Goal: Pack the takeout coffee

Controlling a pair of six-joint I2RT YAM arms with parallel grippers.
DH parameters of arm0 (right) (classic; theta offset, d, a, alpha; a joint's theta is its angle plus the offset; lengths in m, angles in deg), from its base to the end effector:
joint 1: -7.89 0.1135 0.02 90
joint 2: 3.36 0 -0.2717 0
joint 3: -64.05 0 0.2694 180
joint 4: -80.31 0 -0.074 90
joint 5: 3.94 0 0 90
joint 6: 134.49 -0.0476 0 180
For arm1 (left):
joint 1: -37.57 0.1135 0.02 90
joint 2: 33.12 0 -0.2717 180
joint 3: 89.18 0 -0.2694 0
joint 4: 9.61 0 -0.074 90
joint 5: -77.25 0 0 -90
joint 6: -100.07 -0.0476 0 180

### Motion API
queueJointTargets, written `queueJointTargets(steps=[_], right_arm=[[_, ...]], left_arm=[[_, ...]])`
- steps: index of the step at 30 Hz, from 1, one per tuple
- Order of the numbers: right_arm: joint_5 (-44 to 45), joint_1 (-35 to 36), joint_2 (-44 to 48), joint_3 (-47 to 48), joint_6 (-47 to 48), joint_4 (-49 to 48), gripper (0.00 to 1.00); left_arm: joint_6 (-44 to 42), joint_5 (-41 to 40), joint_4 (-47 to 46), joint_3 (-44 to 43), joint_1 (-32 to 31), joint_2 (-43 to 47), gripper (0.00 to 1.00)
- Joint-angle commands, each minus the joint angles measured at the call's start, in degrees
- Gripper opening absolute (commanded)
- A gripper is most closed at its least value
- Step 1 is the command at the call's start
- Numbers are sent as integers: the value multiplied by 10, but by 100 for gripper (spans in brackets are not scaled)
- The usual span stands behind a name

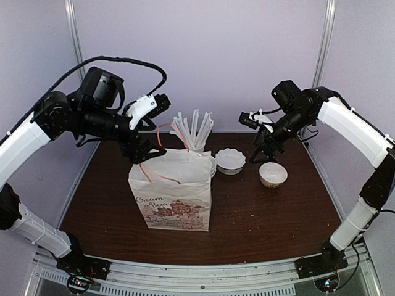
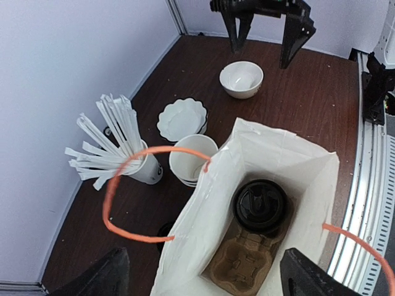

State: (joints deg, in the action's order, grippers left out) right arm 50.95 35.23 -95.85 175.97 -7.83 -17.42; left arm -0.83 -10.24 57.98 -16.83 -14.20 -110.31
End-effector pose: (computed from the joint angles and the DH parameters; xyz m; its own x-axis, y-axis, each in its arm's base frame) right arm 0.2872 0.1793 0.3741 -0.2704 -0.6897 -0.6717 -0.9604 0.2422 0.1380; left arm 0.1771 -0.2282 0.4416 -0.2143 0.5773 -0.7879 0.8625 0.4905 0.1248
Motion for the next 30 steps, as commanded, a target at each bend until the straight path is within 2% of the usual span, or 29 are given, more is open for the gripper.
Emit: queueJointTargets(steps=[1,4,8,10,16,20,23,26,30], right_arm=[[-8,-4,27,-11,-2,-6,89],[-5,-7,47,-18,-1,-9,89],[-13,-21,75,-36,-13,-22,89],[-19,-30,92,-52,-23,-32,89],[20,-65,151,-116,-41,-65,89],[34,-83,190,-156,-50,-70,89],[36,-90,207,-186,-54,-81,89],[37,-99,212,-198,-55,-86,89],[37,-104,202,-202,-55,-91,89]], left_arm=[[-23,-38,47,-67,8,18,89],[-27,-33,51,-95,24,12,89],[-17,30,33,-137,77,-11,88],[4,28,19,-166,102,-42,87],[63,-10,55,-303,153,-199,69],[137,12,60,-362,205,-279,60],[178,48,53,-369,249,-319,55],[195,113,33,-359,272,-346,55],[191,130,24,-370,277,-387,62]])
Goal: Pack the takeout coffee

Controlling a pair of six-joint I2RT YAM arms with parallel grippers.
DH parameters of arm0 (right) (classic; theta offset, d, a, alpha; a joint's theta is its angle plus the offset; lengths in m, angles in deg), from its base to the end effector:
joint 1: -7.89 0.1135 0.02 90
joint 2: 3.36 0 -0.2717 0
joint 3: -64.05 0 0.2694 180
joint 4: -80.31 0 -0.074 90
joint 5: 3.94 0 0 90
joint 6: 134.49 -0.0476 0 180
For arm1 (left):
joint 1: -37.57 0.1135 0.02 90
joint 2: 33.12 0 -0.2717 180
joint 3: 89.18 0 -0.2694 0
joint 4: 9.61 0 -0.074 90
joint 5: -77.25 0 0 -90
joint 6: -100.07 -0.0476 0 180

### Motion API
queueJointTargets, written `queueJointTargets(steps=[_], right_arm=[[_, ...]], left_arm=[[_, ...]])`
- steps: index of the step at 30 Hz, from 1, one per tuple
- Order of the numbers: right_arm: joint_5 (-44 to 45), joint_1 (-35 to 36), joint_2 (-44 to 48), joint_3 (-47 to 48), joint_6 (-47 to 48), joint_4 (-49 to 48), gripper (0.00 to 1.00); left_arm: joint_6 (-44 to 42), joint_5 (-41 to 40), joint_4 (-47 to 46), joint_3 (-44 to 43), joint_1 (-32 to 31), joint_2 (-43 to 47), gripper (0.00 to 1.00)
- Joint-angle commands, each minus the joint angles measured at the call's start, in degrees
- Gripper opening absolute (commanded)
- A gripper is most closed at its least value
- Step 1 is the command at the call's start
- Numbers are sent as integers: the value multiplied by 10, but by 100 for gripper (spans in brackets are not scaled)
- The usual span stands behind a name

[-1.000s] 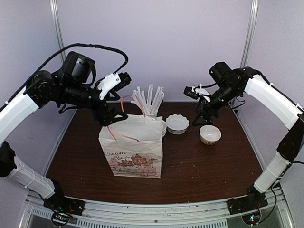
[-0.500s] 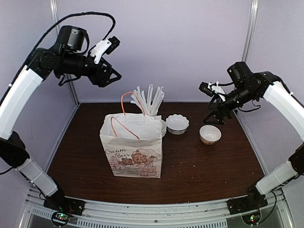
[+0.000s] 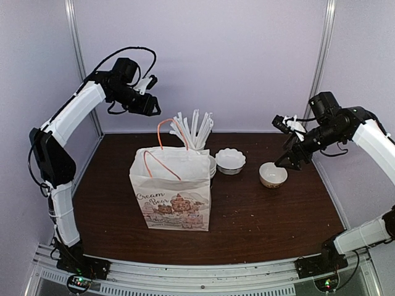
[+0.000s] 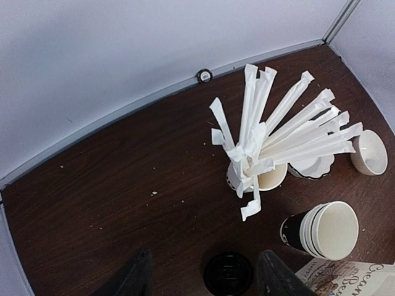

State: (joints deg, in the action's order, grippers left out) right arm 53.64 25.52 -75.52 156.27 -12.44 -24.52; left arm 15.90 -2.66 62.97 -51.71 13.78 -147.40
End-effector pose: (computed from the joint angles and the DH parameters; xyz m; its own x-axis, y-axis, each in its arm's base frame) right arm 0.2354 0.1016 0.3709 -0.3718 -0.5882 -0.7182 -0.8792 0.4713 0.0692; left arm 0.4134 -0.1914 0.4042 -0.6881 0.1941 -0.6992 0.4442 0.8746 -0.1945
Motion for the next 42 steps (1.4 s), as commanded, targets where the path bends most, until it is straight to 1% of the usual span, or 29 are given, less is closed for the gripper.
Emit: queueJointTargets(steps=[1,4,9,14,22,25,29,32,39,42], right_arm=[[10,-8,-6,-5,-9,-21,89],[6,-10,-21,-3,-10,-20,89],[-2,-14,-39,8,-11,-18,89],[-8,-14,-50,13,-10,-18,89],[-10,-13,-55,7,-11,-20,89],[-10,-14,-55,7,-11,-20,88],[-9,-14,-54,5,-11,-20,88],[-9,-14,-54,3,-11,-20,89],[-11,-14,-54,2,-11,-22,89],[-10,-13,-54,1,-11,-22,88]], left_arm=[[24,54,-27,-24,-3,-24,62],[24,55,-38,-29,0,-49,61],[33,65,-61,-30,1,-71,53],[34,72,-68,-34,2,-92,52],[43,81,-93,-24,2,-106,45],[45,94,-93,-30,2,-117,39],[49,106,-100,-27,2,-122,34],[51,112,-101,-26,2,-122,34],[48,104,-101,-19,2,-123,36],[50,106,-104,-20,2,-127,34]])
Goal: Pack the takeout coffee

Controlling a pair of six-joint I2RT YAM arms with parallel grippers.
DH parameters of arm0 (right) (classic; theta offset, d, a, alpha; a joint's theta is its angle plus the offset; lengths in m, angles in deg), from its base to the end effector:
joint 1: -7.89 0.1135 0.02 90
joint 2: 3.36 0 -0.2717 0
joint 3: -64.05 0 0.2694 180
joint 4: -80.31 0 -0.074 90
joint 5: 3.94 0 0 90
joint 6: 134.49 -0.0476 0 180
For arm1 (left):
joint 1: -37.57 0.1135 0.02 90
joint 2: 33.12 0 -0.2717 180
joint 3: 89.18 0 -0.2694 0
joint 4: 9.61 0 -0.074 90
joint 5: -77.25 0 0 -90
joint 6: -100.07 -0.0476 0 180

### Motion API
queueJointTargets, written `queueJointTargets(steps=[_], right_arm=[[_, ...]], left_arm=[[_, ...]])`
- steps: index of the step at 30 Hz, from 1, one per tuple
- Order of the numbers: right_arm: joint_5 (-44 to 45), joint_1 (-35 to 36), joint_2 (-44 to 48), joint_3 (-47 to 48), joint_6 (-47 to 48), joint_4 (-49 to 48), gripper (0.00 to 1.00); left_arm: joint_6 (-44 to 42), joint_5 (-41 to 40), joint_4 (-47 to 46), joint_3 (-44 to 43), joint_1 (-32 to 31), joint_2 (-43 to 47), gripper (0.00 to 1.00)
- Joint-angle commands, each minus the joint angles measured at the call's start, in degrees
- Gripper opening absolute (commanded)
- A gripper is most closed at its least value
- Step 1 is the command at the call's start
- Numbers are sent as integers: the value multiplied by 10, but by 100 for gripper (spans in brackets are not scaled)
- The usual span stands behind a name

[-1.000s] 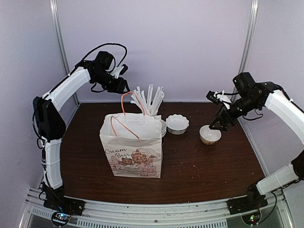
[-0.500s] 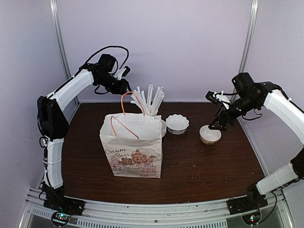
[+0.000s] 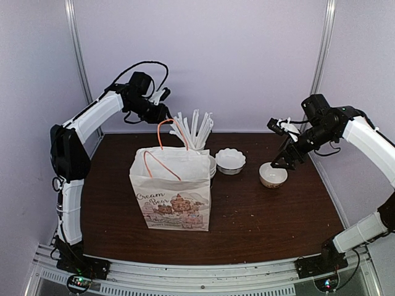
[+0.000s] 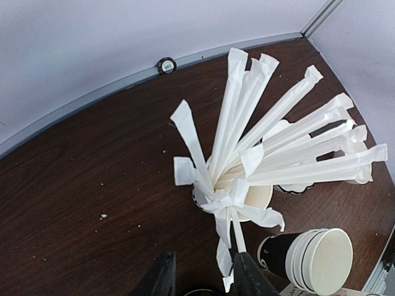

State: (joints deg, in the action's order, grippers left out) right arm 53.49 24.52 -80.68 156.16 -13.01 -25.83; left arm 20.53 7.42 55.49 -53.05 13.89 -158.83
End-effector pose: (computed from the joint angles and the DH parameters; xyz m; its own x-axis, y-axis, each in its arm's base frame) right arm 0.2605 0.1045 0.3495 -0.4366 -0.5897 -0.6795 -0.8610 0.4929 0.1254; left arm 0.4656 -0.2221 0.3314 -0.7656 0.1497 -0.6257 0.4613 0.8056 -0.3717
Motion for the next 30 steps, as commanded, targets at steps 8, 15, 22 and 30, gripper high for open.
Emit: queueJointTargets(steps=[8,15,22,30], right_arm=[[-7,-4,0,-2,-5,-10,88],[-8,-4,-2,-1,-5,-11,89],[-8,-4,-7,-1,-5,-12,89],[-12,-4,-16,10,-5,-10,89]], left_arm=[[5,17,-29,-8,1,-16,20],[4,24,-15,-22,1,-16,7],[1,21,16,-43,1,24,0],[-6,6,58,-49,1,82,0]])
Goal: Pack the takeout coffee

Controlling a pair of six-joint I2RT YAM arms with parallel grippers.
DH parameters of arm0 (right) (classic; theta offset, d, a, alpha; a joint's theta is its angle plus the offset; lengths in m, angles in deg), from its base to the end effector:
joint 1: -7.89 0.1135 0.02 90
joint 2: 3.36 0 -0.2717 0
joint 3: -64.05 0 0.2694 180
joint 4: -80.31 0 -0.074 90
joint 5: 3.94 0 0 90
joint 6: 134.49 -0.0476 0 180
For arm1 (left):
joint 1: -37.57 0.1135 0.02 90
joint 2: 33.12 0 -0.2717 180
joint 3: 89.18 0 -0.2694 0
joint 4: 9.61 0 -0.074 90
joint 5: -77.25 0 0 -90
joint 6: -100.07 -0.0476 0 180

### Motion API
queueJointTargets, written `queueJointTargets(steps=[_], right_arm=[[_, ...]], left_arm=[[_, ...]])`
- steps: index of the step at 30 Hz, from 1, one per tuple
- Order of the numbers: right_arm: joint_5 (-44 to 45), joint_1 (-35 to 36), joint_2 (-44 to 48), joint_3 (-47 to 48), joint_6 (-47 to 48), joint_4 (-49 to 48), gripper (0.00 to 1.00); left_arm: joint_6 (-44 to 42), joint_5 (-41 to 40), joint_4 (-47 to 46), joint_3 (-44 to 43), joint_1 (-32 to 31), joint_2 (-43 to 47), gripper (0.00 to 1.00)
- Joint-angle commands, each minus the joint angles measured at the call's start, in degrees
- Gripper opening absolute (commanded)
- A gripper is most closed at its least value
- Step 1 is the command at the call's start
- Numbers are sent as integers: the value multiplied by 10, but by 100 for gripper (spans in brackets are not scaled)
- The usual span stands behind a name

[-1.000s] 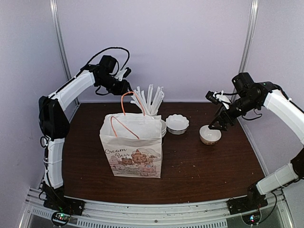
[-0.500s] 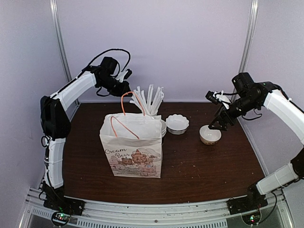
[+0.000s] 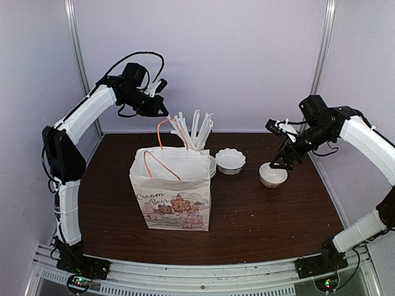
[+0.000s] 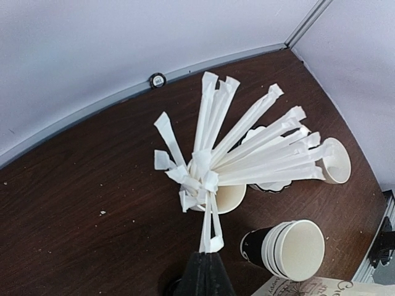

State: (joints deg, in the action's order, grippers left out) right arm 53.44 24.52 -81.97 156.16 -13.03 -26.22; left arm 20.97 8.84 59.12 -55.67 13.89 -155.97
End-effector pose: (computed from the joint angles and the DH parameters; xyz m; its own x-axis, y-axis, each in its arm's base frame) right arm 0.2661 0.1063 0.3440 -0.4469 -0.5923 -0.6705 -0.8591 0.4932 0.1369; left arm 0.4487 -0.2159 0.3660 -0.7525 0.1380 -0.6440 0.4777 0.7875 -0.3894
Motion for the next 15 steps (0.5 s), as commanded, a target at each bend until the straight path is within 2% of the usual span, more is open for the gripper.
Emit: queueJointTargets(steps=[1,15], right_arm=[[-12,-4,-5,11,-4,-6,89],[-10,-3,-10,17,-3,-1,89]], left_arm=[[-14,-12,27,-22,1,61,0],[-27,-75,52,-20,0,214,0]])
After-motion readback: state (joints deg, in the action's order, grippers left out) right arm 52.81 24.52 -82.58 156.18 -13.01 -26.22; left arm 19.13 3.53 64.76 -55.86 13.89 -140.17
